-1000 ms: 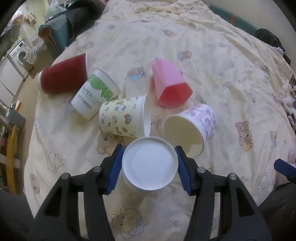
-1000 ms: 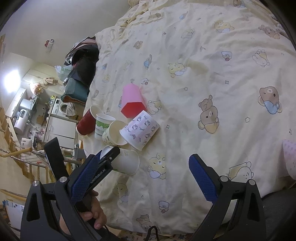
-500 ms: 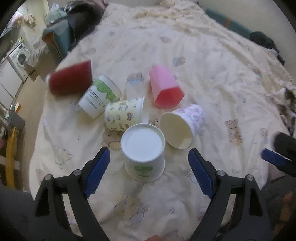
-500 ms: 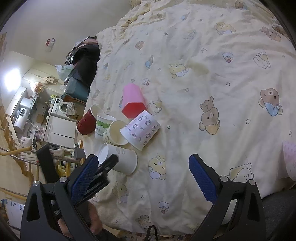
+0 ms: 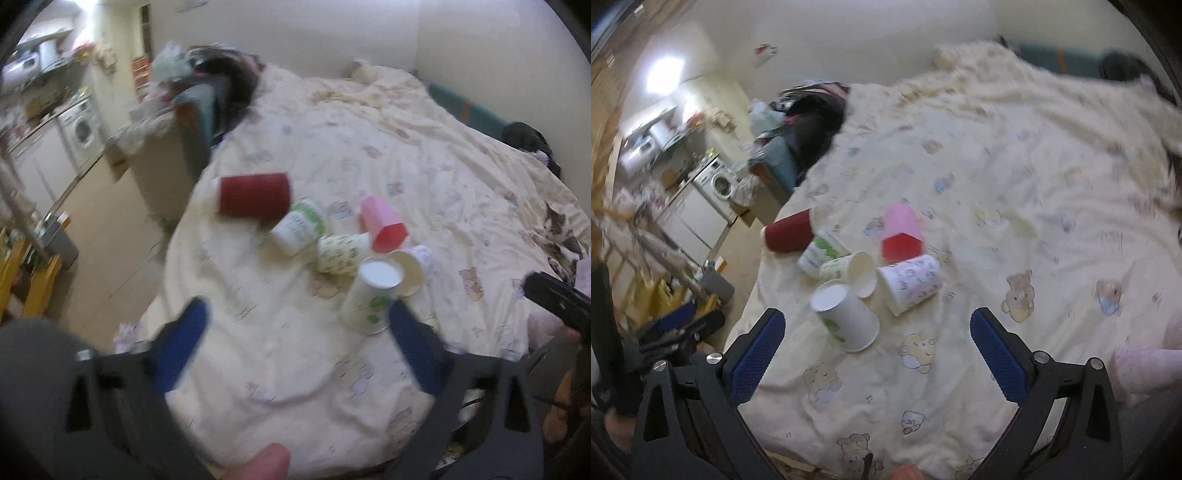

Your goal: Flip cup upside down

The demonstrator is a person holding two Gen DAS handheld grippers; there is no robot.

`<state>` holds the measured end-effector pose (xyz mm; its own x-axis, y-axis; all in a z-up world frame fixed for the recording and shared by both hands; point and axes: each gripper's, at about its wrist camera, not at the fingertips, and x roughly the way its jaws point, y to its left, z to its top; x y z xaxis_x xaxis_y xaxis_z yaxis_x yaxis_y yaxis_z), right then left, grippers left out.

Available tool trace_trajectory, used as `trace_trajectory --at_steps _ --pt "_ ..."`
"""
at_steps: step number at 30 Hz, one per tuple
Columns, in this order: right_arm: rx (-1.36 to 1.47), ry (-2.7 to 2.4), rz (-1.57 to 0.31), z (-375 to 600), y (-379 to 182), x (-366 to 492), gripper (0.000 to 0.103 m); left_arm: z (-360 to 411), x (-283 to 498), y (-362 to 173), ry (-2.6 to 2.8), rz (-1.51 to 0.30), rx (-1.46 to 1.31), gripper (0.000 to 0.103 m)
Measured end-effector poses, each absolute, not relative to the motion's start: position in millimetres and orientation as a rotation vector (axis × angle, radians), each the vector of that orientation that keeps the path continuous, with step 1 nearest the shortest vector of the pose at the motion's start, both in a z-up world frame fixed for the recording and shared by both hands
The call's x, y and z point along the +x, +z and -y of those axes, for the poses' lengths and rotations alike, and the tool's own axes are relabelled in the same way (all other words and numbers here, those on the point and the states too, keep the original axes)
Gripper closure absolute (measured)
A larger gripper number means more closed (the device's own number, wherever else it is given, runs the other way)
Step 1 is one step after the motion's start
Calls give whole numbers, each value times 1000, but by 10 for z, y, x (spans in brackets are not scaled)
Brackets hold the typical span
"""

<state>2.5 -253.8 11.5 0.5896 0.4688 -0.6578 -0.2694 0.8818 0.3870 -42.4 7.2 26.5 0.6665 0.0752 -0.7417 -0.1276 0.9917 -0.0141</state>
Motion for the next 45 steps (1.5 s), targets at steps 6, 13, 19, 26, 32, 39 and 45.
trace_trajectory --at_steps 6,13,19,26,32,39,45 --pt "146 408 -817 2258 6 -305 0 -163 -666 83 153 -820 -104 0" --pt "82 341 -739 2151 -131 -352 0 8 -720 60 140 -733 -39 0" --pt "66 325 -710 2142 -111 -356 0 78 -731 58 114 -726 -31 0" --pt "75 315 -698 2169 -75 -378 0 -16 -707 39 120 -745 -90 0" --pt "66 328 -684 2145 -37 -420 0 -17 -721 46 123 -739 -93 0" --pt "55 332 -679 2120 -24 -436 0 -25 -719 70 120 -732 -93 0" --pt "55 334 -680 2113 -22 -440 0 -28 -725 81 119 -728 -94 0"
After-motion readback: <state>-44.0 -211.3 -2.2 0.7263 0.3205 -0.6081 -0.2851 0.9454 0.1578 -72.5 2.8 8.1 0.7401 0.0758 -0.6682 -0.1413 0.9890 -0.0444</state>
